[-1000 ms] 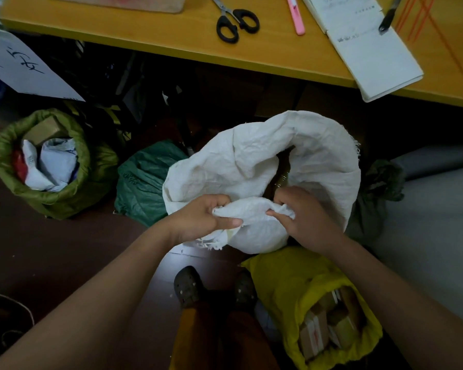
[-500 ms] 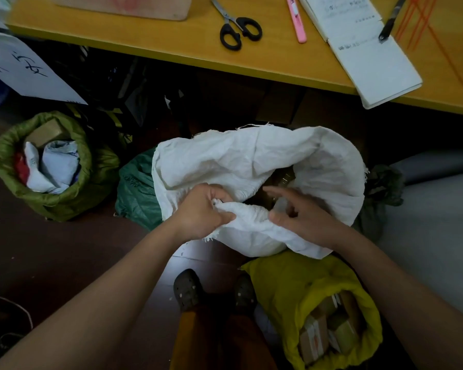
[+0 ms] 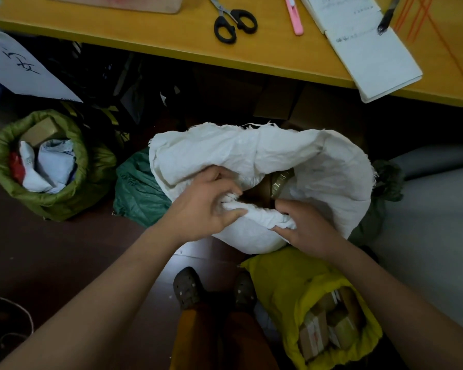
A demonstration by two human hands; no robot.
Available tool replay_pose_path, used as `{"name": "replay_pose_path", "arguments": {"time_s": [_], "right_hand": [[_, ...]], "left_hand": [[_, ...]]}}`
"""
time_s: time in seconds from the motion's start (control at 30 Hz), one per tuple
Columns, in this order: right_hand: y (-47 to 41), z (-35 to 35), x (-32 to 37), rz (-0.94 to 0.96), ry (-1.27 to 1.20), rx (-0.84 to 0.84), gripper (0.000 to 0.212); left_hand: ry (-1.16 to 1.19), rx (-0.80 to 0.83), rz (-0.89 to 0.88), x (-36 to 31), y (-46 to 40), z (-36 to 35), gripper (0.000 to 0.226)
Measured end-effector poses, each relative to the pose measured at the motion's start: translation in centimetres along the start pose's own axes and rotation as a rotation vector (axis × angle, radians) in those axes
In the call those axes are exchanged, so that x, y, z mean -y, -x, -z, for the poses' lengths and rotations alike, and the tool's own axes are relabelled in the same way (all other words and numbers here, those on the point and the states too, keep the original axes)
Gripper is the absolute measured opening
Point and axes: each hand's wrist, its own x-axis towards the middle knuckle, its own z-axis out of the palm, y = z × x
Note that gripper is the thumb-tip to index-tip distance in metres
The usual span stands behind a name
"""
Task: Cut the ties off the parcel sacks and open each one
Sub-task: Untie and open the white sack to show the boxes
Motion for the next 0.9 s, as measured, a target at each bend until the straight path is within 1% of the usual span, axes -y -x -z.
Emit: {"name": "replay_pose_path", "arguments": {"time_s": [0.07, 0.1, 0.13, 0.17, 0.27, 0.33, 0.4, 0.43, 0.47, 0.53, 0.57, 0.67, 0.7, 0.77, 0.83, 0.87, 0.9], "right_hand": [[0.2, 0.2, -0.4, 0.008, 0.012, 0.014, 0.031], [0.3, 0.3, -0.4, 0.01, 0.026, 0.024, 0.03], [0.4, 0.2, -0.4, 0.011, 0.042, 0.033, 0.029], [0.5, 0.2, -0.3, 0.014, 0.058, 0.036, 0.028], [0.7, 0.2, -0.2, 0.039, 0.104, 0.037, 0.027], [0.8, 0.4, -0.2, 0.08, 0.151, 0.074, 0.032], [1.0, 0.5, -0.5, 0.107, 0.183, 0.136, 0.034], [1.1, 0.4, -0.6, 0.1, 0.195, 0.166, 0.033], [1.2, 0.4, -0.7, 0.09, 0.214, 0.187, 0.032], [1.3, 0.4, -0.8, 0.091, 0.261, 0.183, 0.032], [1.3, 0.4, -0.7, 0.104, 0.283, 0.162, 0.032], [1.0, 0.3, -0.1, 0.133, 0.361, 0.144, 0.021], [1.0, 0.1, 0.1, 0.143, 0.392, 0.159, 0.022], [1.0, -0.4, 0.3, 0.169, 0.435, 0.189, 0.025], [1.2, -0.6, 0.4, 0.179, 0.45, 0.2, 0.026], [1.3, -0.7, 0.3, 0.179, 0.445, 0.196, 0.025], [1.4, -0.7, 0.2, 0.176, 0.436, 0.193, 0.025]], "left_hand": [[-0.199, -0.095, -0.213, -1.0, -0.2, 0.8, 0.037], [-0.295, -0.15, -0.282, -1.3, -0.5, 0.9, 0.042], [-0.37, -0.194, -0.308, -1.6, -0.9, 0.8, 0.048], [-0.414, -0.226, -0.293, -1.9, -1.3, 0.7, 0.056], [-0.424, -0.242, -0.145, -2.0, -2.6, 0.2, 0.073], [-0.438, -0.237, 0.005, -1.4, -3.1, 0.2, 0.078], [-0.394, -0.243, 0.205, -0.5, -3.4, 0.4, 0.081], [-0.368, -0.233, 0.26, 0.0, -3.4, 0.4, 0.082], [-0.359, -0.208, 0.264, 0.2, -3.3, 0.4, 0.084], [-0.357, -0.169, 0.176, -0.3, -3.0, 0.1, 0.086], [-0.363, -0.193, 0.108, -0.7, -2.8, -0.2, 0.084], [-0.427, -0.427, -0.134, -2.5, -3.0, -1.0, 0.066], [-0.475, -0.497, -0.223, -3.1, -3.2, -1.2, 0.062], [-0.628, -0.561, -0.346, -4.1, -4.0, -1.4, 0.057], [-0.749, -0.524, -0.369, -5.2, -4.9, -1.2, 0.057], [-0.754, -0.474, -0.358, -5.8, -5.5, -1.1, 0.054], [-0.731, -0.417, -0.344, -6.3, -6.1, -1.0, 0.047]]}}
